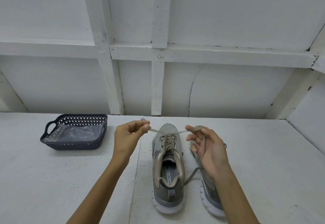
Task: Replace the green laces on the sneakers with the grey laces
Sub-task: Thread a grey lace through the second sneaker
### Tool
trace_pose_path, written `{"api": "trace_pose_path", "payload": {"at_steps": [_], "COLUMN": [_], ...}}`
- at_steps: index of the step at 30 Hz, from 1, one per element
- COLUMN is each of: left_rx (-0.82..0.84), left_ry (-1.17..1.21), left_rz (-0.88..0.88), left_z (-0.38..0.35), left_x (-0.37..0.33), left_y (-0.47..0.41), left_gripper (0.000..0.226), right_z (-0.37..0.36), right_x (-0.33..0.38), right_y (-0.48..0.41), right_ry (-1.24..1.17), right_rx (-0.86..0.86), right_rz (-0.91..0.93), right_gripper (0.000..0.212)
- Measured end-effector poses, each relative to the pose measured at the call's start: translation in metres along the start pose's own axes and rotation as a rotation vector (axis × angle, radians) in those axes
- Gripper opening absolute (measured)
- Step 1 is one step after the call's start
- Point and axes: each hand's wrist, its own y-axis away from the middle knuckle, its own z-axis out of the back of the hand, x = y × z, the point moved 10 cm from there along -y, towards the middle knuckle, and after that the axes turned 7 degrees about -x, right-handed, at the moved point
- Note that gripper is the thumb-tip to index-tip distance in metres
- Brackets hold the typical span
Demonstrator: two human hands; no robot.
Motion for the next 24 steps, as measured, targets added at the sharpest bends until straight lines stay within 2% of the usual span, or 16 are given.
{"api": "trace_pose_path", "payload": {"at_steps": [3,6,9,12,14,15,17,20,22,24], "left_rx": [-0.072,-0.126,0.004,0.232,0.247,0.217,0.203,0.413,0.538,0.565], "left_ry": [-0.049,-0.158,-0.339,-0.643,-0.85,-0.884,-0.792,-0.599,-0.582,-0.581], "left_rz": [0.027,0.061,0.064,0.009,-0.062,-0.107,-0.178,-0.258,-0.311,-0.343], "left_z": [0.028,0.059,0.056,0.035,0.031,0.03,0.023,-0.008,-0.027,-0.038], "left_x": [0.019,0.041,0.054,0.06,0.056,0.051,0.043,0.041,0.04,0.041], "left_y": [0.001,0.005,0.011,0.018,0.019,0.018,0.018,0.03,0.04,0.044], "left_gripper": [0.015,0.015,0.012,0.005,0.017,0.025,0.039,0.048,0.043,0.03], "right_z": [0.036,0.057,0.048,0.016,0.006,0.001,-0.01,-0.014,-0.015,-0.013], "right_x": [-0.005,0.004,0.02,0.01,0.003,0.004,0.003,-0.019,-0.026,-0.027], "right_y": [-0.005,-0.007,-0.007,-0.01,-0.01,-0.008,-0.004,-0.001,0.002,0.002], "right_ry": [-0.019,0.182,0.667,1.322,1.558,1.593,1.626,1.555,1.504,1.502], "right_rx": [-0.21,-0.358,-0.349,-0.157,-0.09,-0.067,0.047,0.274,0.316,0.313], "right_rz": [-0.005,0.105,0.327,0.477,0.553,0.582,0.602,0.379,0.317,0.314], "right_gripper": [0.024,0.02,0.014,0.005,0.026,0.034,0.039,0.035,0.028,0.022]}}
